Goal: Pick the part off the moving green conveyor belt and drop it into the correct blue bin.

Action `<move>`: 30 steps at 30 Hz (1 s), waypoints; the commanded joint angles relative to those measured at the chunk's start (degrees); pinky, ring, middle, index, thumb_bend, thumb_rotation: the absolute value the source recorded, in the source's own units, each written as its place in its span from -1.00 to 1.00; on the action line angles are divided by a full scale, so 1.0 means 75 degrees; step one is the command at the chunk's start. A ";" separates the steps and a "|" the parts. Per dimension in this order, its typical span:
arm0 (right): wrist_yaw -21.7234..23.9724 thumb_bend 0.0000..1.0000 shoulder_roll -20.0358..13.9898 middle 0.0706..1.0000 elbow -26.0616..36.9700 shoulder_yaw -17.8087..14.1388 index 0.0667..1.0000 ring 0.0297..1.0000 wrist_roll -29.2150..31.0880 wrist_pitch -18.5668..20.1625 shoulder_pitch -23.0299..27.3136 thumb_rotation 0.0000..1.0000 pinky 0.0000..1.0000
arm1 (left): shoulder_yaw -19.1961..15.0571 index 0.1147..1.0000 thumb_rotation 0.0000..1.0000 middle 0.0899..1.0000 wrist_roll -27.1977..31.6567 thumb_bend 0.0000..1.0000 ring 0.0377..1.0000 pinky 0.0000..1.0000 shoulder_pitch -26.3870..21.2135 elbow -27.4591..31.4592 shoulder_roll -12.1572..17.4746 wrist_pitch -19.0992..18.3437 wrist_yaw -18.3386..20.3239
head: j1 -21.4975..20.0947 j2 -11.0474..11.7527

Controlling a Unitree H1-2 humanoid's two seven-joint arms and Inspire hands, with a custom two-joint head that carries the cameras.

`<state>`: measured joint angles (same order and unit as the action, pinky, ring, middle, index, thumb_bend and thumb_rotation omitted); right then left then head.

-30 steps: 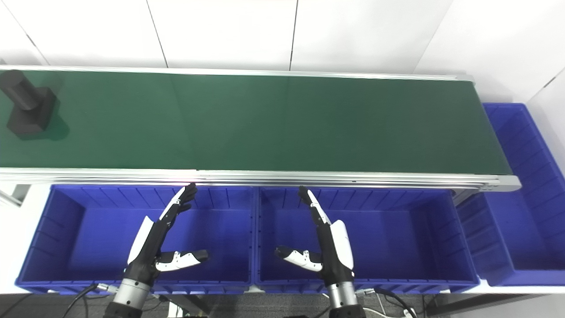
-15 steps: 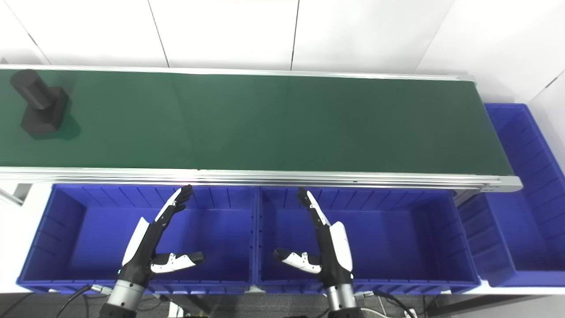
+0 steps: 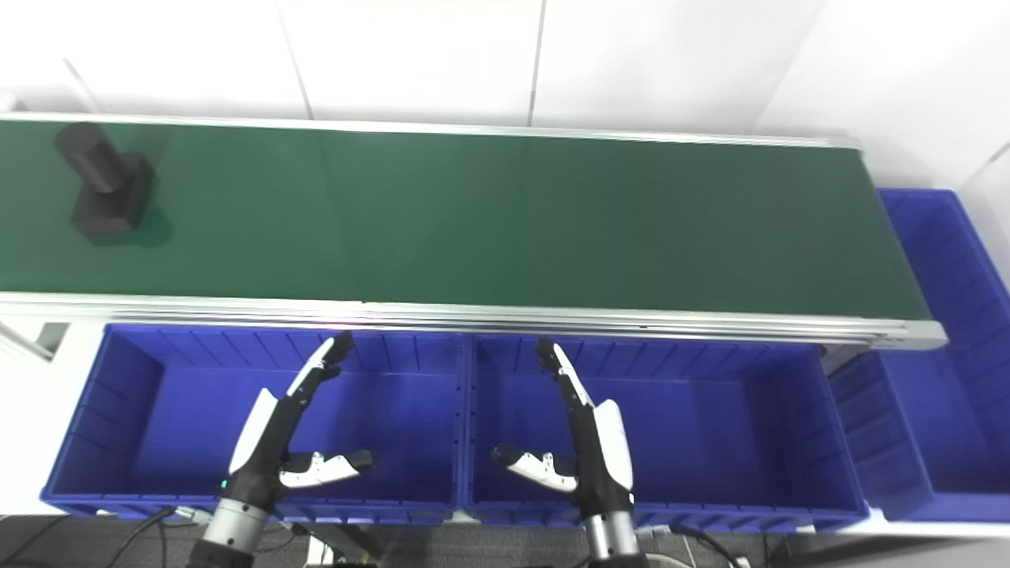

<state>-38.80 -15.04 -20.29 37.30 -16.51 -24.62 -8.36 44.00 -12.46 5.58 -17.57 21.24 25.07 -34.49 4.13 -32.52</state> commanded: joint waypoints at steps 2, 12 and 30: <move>-0.0416 0.85 -0.0188 0.78 -0.0071 0.0183 0.87 0.74 -0.0005 -0.0307 0.0194 0.59 0.74 | 0.0127 0.85 0.30 0.84 0.0096 0.93 0.79 0.69 -0.0265 -0.0046 -0.0036 0.0248 -0.0238 | 0.0331 0.0276; -0.0692 0.95 -0.0384 0.83 -0.0274 0.0525 0.93 0.82 0.0349 -0.0307 0.0357 0.60 0.81 | 0.0559 0.77 0.28 0.77 -0.0016 1.00 0.72 0.58 -0.0541 -0.0491 -0.0165 0.0248 -0.0787 | 0.0852 0.0821; -0.2072 0.93 -0.0858 0.75 0.1043 0.1224 0.84 0.70 -0.0145 -0.0306 0.0892 0.53 0.74 | 0.1058 0.75 0.28 0.77 0.0012 1.00 0.73 0.57 -0.0634 -0.0382 -0.0033 0.0248 -0.1292 | 0.0896 0.0789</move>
<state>-53.63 -21.15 -15.26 46.95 -16.56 -24.75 -3.08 51.89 -11.96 1.95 -21.57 20.46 25.08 -42.88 10.81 -26.54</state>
